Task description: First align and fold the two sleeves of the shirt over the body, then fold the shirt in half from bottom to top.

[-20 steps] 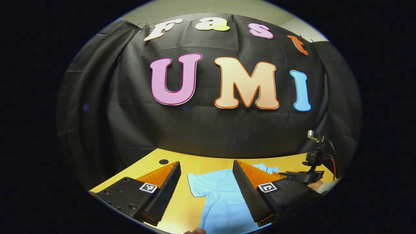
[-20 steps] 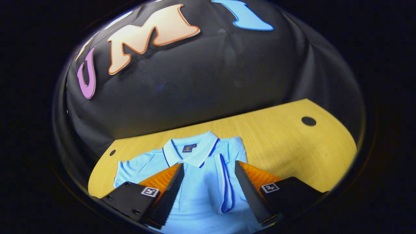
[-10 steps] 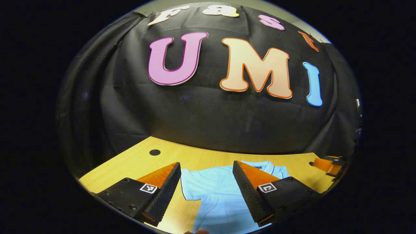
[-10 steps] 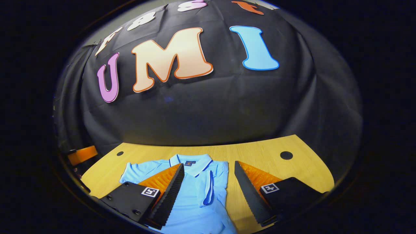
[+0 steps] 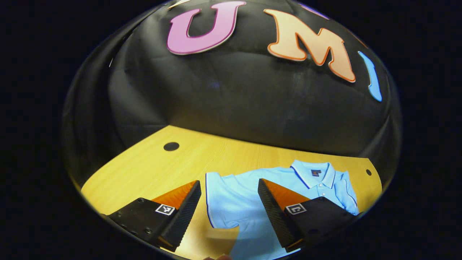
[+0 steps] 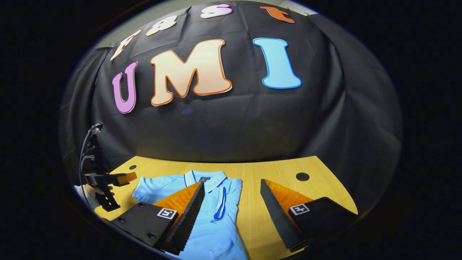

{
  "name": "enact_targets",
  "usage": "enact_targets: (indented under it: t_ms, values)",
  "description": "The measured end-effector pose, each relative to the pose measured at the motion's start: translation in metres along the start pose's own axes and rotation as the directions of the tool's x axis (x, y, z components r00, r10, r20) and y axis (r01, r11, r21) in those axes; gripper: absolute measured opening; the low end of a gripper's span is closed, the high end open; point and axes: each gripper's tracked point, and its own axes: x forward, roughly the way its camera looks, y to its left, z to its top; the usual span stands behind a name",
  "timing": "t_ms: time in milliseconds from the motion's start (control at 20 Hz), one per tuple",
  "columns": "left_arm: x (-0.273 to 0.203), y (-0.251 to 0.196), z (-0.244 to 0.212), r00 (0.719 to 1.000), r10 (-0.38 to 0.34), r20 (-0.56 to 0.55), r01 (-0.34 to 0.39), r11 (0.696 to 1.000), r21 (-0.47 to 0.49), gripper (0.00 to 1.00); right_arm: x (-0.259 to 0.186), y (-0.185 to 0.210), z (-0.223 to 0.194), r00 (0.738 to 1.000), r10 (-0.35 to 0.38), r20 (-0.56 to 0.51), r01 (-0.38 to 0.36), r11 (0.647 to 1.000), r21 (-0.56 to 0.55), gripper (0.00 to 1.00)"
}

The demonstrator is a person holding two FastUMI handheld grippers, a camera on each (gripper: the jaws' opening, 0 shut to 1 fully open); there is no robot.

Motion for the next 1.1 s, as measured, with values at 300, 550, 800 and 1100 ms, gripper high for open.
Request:
enact_targets:
  t_ms: [300, 550, 800, 1100]
  values:
    - [0.033, 0.001, -0.042, 0.992, 0.008, -0.127, 0.004, 0.996, 0.094, 0.95, -0.005, -0.001, -0.005, 1.000, -0.002, -0.016, 0.002, 1.000, -0.014, 0.97]
    - [0.038, 0.001, -0.054, 0.987, 0.011, -0.160, 0.004, 0.996, 0.092, 0.96, -0.012, -0.001, 0.000, 1.000, -0.003, 0.002, 0.003, 1.000, -0.029, 0.97]
    - [0.037, -0.009, -0.058, 0.984, -0.031, -0.178, 0.046, 0.996, 0.078, 0.82, -0.015, -0.003, 0.003, 1.000, -0.002, 0.002, 0.002, 1.000, -0.006, 0.97]
    - [0.033, -0.033, -0.054, 0.978, -0.103, -0.183, 0.115, 0.992, 0.059, 0.00, -0.022, -0.009, 0.006, 1.000, -0.012, 0.022, 0.012, 1.000, 0.004, 0.97]
